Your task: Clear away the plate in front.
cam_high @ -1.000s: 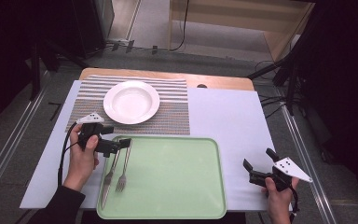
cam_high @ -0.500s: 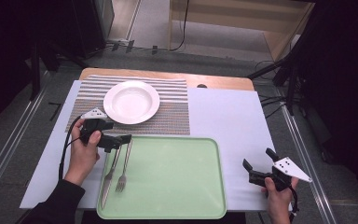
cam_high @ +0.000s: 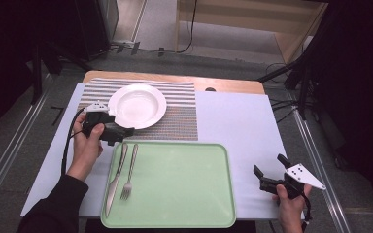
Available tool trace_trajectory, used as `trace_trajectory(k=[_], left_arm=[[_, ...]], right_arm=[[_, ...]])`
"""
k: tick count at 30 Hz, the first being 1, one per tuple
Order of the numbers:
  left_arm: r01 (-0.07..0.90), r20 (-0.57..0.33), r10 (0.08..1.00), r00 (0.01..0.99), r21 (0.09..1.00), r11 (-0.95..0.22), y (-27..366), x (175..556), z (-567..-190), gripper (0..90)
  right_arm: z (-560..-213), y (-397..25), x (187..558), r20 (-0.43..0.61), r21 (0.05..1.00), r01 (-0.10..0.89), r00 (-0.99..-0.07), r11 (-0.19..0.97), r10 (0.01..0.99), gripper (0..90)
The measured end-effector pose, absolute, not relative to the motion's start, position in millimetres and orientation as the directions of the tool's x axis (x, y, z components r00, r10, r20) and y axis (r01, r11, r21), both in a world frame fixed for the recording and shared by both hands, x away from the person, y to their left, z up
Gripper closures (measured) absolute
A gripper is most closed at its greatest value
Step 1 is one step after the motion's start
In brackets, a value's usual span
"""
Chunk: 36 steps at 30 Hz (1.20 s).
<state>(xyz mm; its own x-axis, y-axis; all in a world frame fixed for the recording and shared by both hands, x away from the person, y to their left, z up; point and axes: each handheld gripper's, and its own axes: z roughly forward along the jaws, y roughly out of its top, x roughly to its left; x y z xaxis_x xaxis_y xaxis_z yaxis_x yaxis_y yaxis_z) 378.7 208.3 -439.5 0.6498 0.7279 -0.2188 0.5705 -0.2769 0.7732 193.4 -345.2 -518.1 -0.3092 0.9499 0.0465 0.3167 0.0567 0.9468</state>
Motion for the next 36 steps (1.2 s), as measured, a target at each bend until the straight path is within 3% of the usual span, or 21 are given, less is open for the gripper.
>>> trace_trajectory(k=[19, 36], left_arm=[[0.593, -0.279, 0.741, 0.611, 0.781, -0.195, 224, 426, -437, 0.0], [0.663, -0.341, 0.767, 0.544, 0.735, -0.143, 241, 464, -450, 0.0]], right_arm=[[-517, -346, 191, 0.048, 0.952, 0.303, -0.308, 0.051, 0.950, 0.0], [-511, -354, 183, 0.080, 0.973, 0.232, -0.317, -0.005, 0.945, 0.0]])
